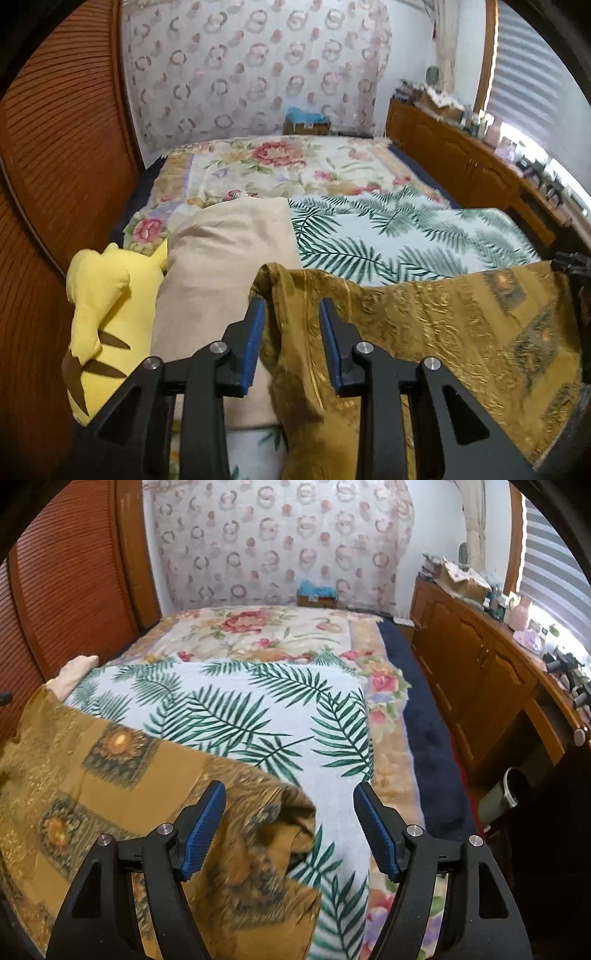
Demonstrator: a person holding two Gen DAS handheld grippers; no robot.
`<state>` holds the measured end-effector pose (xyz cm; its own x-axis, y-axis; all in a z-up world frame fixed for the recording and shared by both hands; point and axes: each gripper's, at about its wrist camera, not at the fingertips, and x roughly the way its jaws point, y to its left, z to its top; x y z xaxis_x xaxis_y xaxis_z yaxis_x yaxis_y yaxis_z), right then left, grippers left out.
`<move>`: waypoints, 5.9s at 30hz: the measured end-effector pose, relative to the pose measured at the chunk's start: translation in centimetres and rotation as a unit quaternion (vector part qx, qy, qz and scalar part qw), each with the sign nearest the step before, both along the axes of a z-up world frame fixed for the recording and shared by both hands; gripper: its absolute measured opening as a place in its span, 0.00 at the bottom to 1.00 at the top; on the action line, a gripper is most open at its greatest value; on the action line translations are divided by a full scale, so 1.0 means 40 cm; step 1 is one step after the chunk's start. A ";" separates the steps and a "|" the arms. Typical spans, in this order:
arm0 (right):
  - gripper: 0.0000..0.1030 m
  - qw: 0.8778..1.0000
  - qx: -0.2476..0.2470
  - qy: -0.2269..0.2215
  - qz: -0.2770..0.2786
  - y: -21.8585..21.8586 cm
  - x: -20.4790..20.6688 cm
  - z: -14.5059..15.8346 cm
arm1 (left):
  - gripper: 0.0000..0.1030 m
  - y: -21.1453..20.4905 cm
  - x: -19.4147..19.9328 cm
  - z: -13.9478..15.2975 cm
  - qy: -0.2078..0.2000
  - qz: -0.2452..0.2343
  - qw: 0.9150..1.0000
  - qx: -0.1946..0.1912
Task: Fold small clothes
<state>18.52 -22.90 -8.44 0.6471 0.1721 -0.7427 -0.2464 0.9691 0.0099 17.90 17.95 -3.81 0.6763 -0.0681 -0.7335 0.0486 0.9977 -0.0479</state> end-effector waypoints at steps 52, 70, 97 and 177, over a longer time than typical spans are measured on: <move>0.05 0.977 0.026 -0.207 0.049 0.147 0.074 0.439 | 0.01 0.128 0.112 0.189 -0.157 0.052 0.986 -0.002; 0.52 1.000 -0.013 -0.027 -0.005 0.077 0.399 0.027 | 0.24 0.092 0.146 0.067 -0.082 0.026 0.996 0.030; 0.61 0.997 0.049 -0.016 -0.057 0.044 0.050 -0.051 | 0.26 -0.106 -0.166 -0.005 -0.072 -0.022 0.997 0.011; 0.55 0.999 0.003 -0.035 0.021 0.065 -0.291 0.016 | 0.26 0.090 -0.371 -0.036 -0.069 0.072 0.995 -0.008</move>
<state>6.89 -20.30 -7.81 0.6893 0.2050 -0.6949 -0.2870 0.9579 -0.0020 3.04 21.53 -5.24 0.7741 0.0263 -0.6325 -0.0880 0.9939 -0.0663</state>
